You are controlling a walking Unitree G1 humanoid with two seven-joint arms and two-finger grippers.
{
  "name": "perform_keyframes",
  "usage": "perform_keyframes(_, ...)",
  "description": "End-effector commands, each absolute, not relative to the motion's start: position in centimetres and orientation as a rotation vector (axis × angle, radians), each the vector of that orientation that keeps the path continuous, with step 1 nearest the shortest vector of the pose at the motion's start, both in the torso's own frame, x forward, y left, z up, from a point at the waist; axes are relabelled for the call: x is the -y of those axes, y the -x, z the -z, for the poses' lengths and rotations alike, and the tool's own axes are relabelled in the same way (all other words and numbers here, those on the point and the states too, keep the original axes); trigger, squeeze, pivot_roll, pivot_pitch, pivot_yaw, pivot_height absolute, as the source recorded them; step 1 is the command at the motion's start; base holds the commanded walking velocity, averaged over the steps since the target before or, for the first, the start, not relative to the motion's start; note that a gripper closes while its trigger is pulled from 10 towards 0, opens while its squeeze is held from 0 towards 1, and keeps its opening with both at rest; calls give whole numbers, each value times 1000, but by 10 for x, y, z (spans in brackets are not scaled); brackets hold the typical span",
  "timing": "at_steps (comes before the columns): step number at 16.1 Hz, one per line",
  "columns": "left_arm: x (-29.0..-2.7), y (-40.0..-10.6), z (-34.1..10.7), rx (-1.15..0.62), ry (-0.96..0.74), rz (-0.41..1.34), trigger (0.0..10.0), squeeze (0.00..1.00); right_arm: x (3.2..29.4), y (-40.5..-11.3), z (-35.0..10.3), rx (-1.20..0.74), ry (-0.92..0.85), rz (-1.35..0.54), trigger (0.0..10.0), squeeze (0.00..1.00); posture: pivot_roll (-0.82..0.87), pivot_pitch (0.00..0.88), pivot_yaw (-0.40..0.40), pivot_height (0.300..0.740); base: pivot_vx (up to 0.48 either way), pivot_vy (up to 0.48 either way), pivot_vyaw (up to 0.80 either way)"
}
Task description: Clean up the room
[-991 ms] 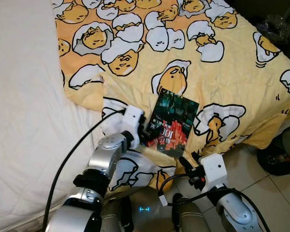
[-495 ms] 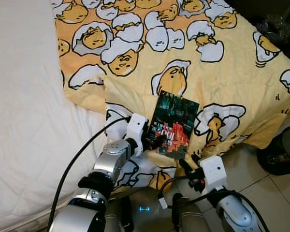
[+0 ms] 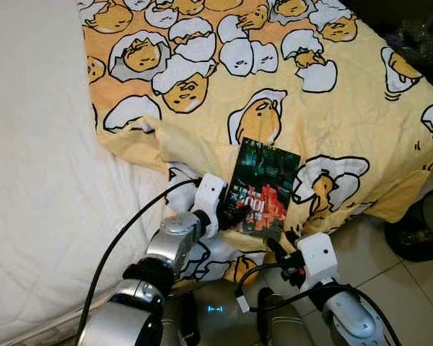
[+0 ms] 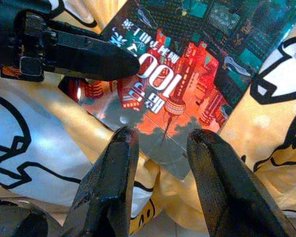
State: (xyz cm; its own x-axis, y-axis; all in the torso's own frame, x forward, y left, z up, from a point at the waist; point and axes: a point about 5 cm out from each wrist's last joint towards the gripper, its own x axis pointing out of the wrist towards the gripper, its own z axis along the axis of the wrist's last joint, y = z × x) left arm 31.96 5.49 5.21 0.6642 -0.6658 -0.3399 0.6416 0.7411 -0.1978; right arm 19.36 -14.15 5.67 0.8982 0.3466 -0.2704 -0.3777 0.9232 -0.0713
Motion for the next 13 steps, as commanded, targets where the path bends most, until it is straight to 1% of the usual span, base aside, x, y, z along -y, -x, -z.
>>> perform_keyframes(1,-46,-311,-40,-469,56,764,0,0,142,-190,-52,-282,130,-370,10000,0,-265,250,53,723,0,0,0)
perform_keyframes(4,-45,-311,-38,-474,36,750,0,0,142,-190,-51,-285,131,-367,10000,0,-267,252,55,723,0,0,0)
perform_keyframes(8,-47,-312,-38,-446,-42,740,0,0,143,-189,-50,-292,131,-359,10000,0,-266,254,56,723,0,0,0)
perform_keyframes(13,-43,-312,-39,-422,-50,731,0,0,143,-188,-49,-295,133,-357,10000,0,-268,258,57,723,0,0,0)
